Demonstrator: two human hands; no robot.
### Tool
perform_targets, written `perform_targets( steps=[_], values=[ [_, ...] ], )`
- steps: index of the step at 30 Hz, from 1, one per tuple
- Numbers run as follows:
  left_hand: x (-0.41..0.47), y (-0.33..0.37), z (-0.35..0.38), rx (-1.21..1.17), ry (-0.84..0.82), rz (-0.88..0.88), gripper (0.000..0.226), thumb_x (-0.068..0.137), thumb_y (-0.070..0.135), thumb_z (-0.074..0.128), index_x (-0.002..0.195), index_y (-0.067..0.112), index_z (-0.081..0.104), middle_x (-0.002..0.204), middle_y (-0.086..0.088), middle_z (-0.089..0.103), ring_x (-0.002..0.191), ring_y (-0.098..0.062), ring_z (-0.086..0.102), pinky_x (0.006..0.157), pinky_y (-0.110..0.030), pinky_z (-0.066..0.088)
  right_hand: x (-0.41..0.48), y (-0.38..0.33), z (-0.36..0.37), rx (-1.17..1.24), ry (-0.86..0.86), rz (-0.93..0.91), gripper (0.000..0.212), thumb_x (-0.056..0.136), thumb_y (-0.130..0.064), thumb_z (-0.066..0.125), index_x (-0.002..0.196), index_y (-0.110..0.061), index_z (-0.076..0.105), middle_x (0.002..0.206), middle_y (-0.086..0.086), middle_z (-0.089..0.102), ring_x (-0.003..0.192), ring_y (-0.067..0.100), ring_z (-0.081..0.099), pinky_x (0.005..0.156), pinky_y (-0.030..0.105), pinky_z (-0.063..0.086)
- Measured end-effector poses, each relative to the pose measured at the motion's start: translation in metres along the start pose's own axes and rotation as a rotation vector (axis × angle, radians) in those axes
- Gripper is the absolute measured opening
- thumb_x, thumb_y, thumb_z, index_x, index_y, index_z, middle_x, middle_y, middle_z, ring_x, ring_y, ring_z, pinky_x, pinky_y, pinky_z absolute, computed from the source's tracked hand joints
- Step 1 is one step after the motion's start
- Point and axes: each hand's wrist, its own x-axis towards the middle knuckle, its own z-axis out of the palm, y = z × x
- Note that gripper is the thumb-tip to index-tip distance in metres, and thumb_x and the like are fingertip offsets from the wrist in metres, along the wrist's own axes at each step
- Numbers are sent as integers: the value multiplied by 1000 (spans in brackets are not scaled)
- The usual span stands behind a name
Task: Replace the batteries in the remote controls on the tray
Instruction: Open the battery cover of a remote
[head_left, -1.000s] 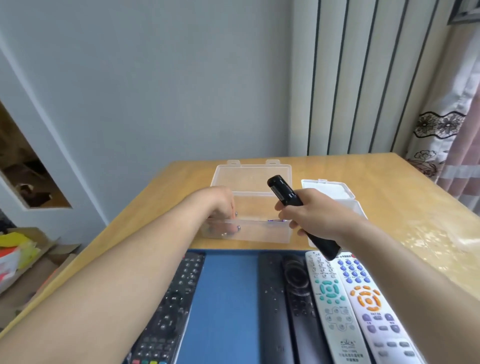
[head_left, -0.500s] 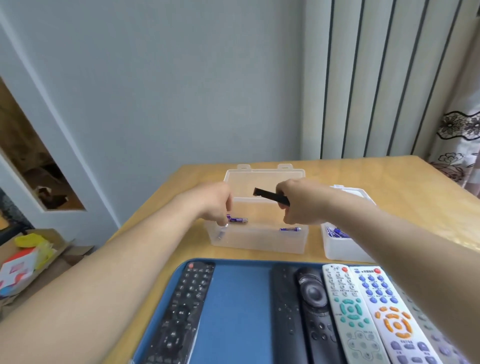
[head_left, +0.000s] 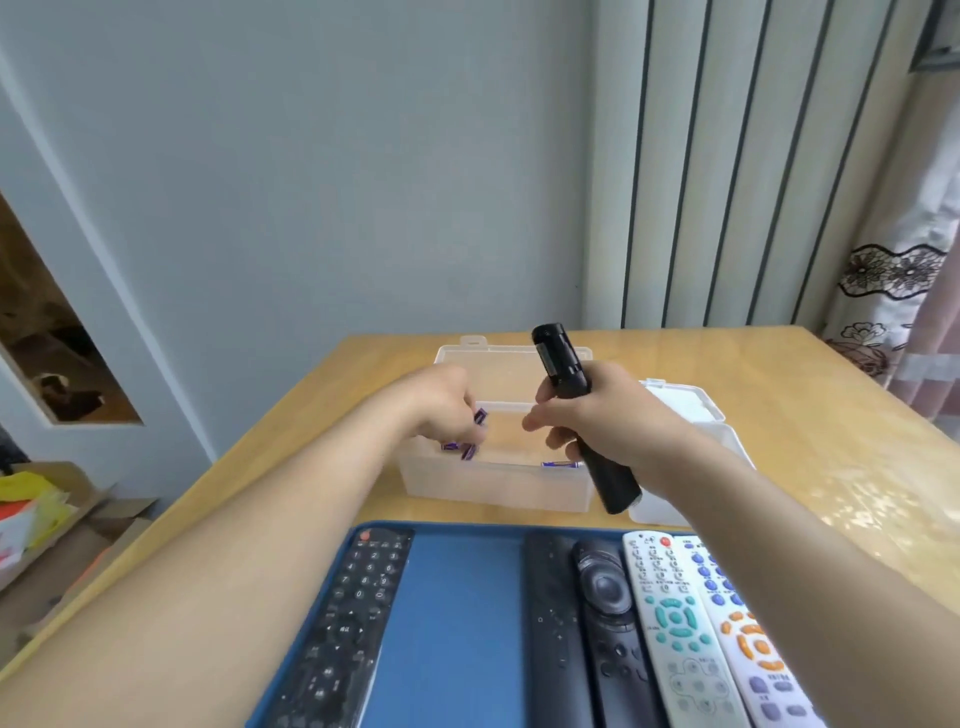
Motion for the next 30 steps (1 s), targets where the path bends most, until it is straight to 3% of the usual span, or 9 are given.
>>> perform_targets(
  steps=[4,8,11,13,18,21,24,27,30],
  values=[
    [-43,11,2,-900,32,184,7,90,18,66,86,15,71,74,5,68,55,-3,55,55,-22,33,-33,-5,2,371,-9,62,4,92,-10,65,91,-7,64,79,11,68,53,15,60,48,23,44],
    [-87,24,26,-1291,-7,212,18,85,17,67,98,6,71,84,-2,70,67,-7,60,60,-17,50,-78,-10,2,515,-26,38,5,89,-12,69,90,-7,66,72,6,69,59,15,66,49,21,46],
    [-121,28,42,-1305,18,265,33,81,23,67,108,5,72,107,-6,73,88,-13,65,80,-23,53,-112,-13,4,578,-67,21,14,85,-9,69,98,-4,69,70,5,70,59,13,67,48,20,46],
    [-141,32,52,-1338,42,279,30,82,25,66,105,8,75,107,-8,73,91,-18,66,90,-31,52,-131,-12,6,602,-75,7,21,83,-10,69,103,-2,69,68,5,68,55,11,63,48,19,45],
    [-174,38,79,-1556,74,254,17,94,7,52,106,7,65,100,-10,74,74,-15,69,63,-20,55,-163,-1,9,663,-67,44,24,82,-9,68,105,-2,71,63,9,62,47,11,53,45,17,44],
    [-181,37,95,-1757,49,106,20,93,-1,42,96,7,61,77,-13,65,60,-17,59,45,-18,45,-177,7,10,668,-33,80,15,84,-7,68,99,-3,68,62,9,60,44,12,53,44,18,44],
    [-185,42,108,-1614,54,151,19,96,9,49,107,2,63,93,-16,66,54,-9,37,43,-19,19,-185,17,14,663,-29,97,15,86,-6,67,101,-2,68,64,8,62,46,11,55,44,18,45],
    [-190,47,112,-1386,164,236,18,94,17,57,107,11,69,107,-9,73,48,-4,33,42,-15,20,-188,22,18,617,-32,69,9,87,-6,67,96,-5,69,69,8,65,50,10,57,46,18,45],
    [-193,48,112,-1355,281,251,14,92,13,60,101,11,71,70,7,70,40,1,43,39,-13,26,-188,23,21,617,-18,70,10,88,-10,67,97,-5,69,73,9,66,51,11,58,45,18,44]
  ],
)
